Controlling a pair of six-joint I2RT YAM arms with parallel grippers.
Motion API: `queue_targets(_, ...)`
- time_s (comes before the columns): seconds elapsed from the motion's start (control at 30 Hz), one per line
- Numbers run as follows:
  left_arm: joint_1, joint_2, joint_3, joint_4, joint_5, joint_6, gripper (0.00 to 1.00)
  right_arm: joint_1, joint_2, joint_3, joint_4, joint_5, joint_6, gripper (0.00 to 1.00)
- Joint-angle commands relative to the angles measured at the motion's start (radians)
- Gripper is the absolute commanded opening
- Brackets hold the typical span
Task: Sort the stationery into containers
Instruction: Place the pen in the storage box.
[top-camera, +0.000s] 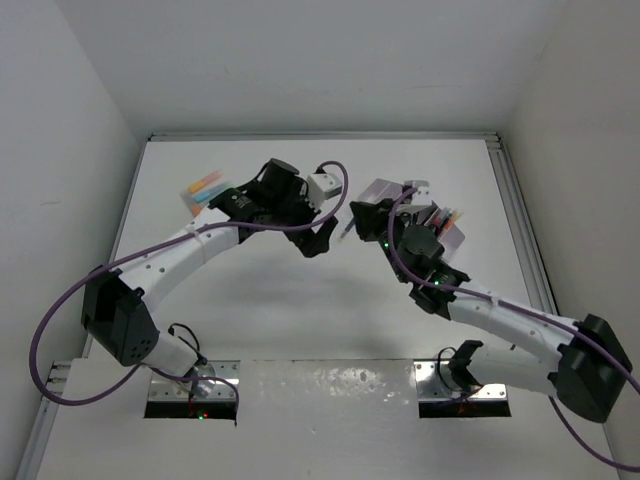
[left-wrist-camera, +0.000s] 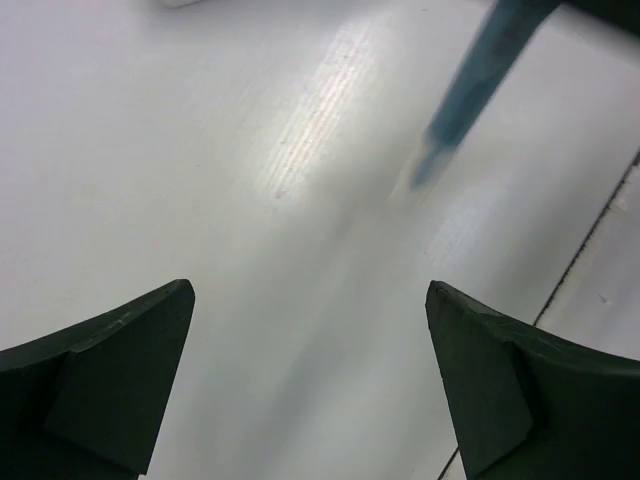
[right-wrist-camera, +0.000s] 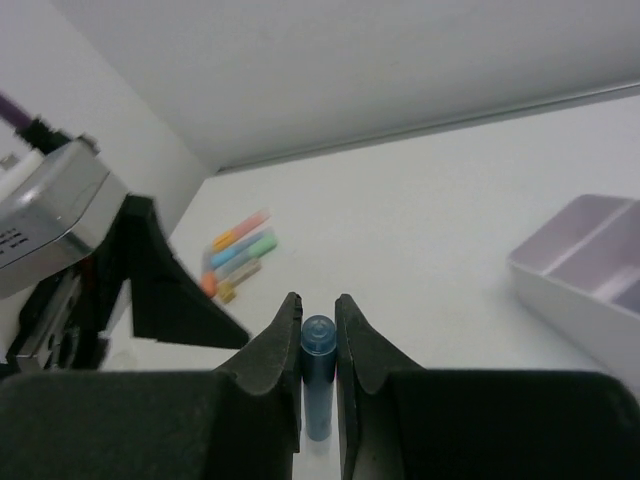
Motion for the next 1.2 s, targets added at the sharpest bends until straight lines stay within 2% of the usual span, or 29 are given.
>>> queue_targets(0.0, 0.037, -0.042, 0.002, 0.050, -0.097, -0.052, 1.00, -0.043, -0.107, -0.017, -0.081, 0.159, -0.063, 0.00)
queue_targets(0.17, 0.092, -0.044, -0.028, 0.086, -0.324, -0.125, 1.00, -0.162, -0.254, -0.029, -0.254, 0.334, -0.189, 0.00)
queue_targets(0.33, 0.143, -0.024, -0.064, 0.110, -0.466, -0.142, 1.00, -0.323, -0.296, -0.098, -0.249, 0.388, -0.278, 0.00)
queue_targets(0.6, 0.196, 0.005, -0.053, 0.109, -0.515, -0.150, 1.00, -0.533, -0.173, -0.087, -0.215, 0.188, -0.197, 0.00)
queue_targets(0.77, 0.204, 0.013, -0.049, 0.107, -0.553, -0.147, 1.00, -0.610, -0.130, -0.133, -0.120, 0.136, -0.157, 0.00)
queue_targets(0.87, 0.207, 0.025, -0.042, 0.101, -0.552, -0.144, 1.00, -0.659, -0.090, -0.153, -0.060, 0.040, -0.128, 0.00)
queue_targets(1.17, 0.227, 0.044, -0.039, 0.101, -0.546, -0.145, 1.00, -0.673, 0.031, -0.219, 0.116, -0.065, -0.059, 0.00)
